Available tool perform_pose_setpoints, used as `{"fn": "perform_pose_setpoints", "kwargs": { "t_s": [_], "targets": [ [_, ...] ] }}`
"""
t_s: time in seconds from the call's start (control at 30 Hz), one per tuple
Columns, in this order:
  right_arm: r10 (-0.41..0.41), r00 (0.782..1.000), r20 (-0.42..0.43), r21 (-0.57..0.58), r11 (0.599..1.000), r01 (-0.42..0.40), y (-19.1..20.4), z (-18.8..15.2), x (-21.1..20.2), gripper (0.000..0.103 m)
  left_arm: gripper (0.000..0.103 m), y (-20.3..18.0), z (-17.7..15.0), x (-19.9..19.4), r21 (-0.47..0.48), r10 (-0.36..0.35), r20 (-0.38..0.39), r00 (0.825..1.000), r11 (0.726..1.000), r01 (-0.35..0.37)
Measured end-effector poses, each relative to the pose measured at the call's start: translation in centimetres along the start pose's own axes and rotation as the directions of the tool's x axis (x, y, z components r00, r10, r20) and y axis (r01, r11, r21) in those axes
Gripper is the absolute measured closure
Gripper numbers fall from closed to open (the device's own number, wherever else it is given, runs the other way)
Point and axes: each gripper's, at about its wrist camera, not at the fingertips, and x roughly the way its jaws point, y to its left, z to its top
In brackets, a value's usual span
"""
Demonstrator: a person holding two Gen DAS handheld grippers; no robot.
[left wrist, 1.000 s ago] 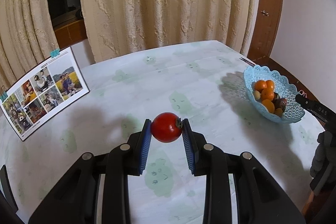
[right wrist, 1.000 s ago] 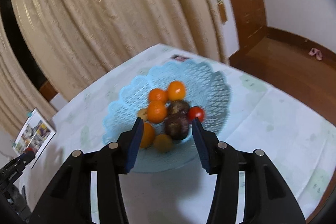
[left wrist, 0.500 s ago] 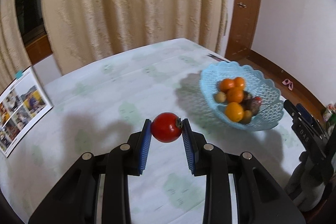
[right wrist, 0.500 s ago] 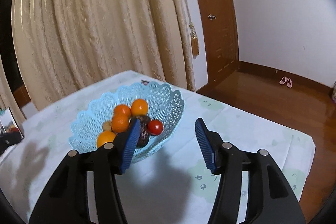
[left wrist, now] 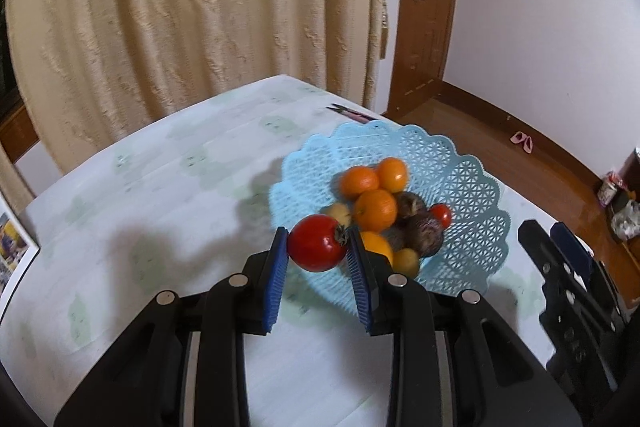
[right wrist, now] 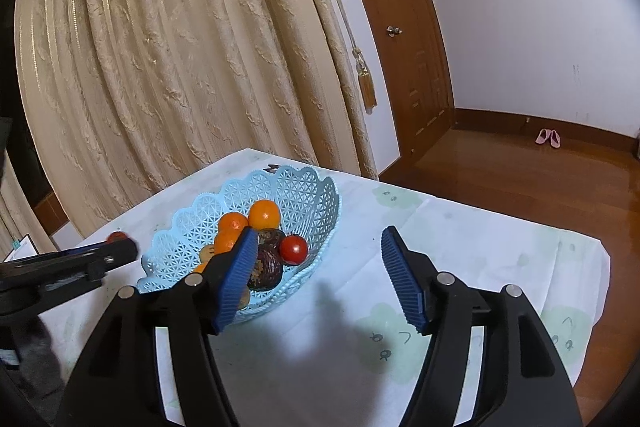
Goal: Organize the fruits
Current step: 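Lower the red tomato into the blue basket and open the left tool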
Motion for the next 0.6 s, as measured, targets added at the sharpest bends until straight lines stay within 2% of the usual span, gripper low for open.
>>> {"fn": "perform_pose_setpoints", "kwargs": {
  "t_s": [0.23, 0.27, 0.33, 0.37, 0.5, 0.6],
  "targets": [
    [0.011, 1.000, -0.013, 0.021, 1.000, -0.010, -0.2, 0.1, 0.2, 0.037, 0.071, -1.1, 0.6, 2.3, 0.018, -0.010, -0.012, 1.000, 1.000, 0.010],
    [0.012, 1.000, -0.014, 0.022, 1.000, -0.012, -0.2, 0.1, 0.1, 0.037, 0.068, -1.1, 0.6, 2.5, 0.014, -0.009, -0.017, 1.000, 1.000, 0.009],
    [0.013, 1.000, -0.015, 0.025, 1.000, -0.013, -0.2, 0.1, 0.1, 0.036, 0.034, -0.7, 0.8, 2.4, -0.003, -0.005, -0.009, 1.000, 1.000, 0.005],
    [0.013, 1.000, -0.014, 0.027, 1.000, -0.012, -0.3, 0.1, 0.1, 0.036, 0.030, -0.4, 0.9, 2.2, -0.010, 0.003, 0.003, 1.000, 1.000, -0.003],
    [0.011, 1.000, -0.013, 0.033, 0.999, -0.010, -0.3, 0.1, 0.1, 0.036, 0.030, 1.0, 1.2, 1.3, -0.048, 0.016, 0.020, 1.000, 0.999, -0.015],
    [0.009, 1.000, -0.014, 0.036, 0.999, -0.009, -0.4, 0.1, 0.1, 0.036, 0.028, 1.9, 1.3, 0.6, -0.064, 0.061, 0.036, 0.997, 0.996, -0.059]
  ]
}}
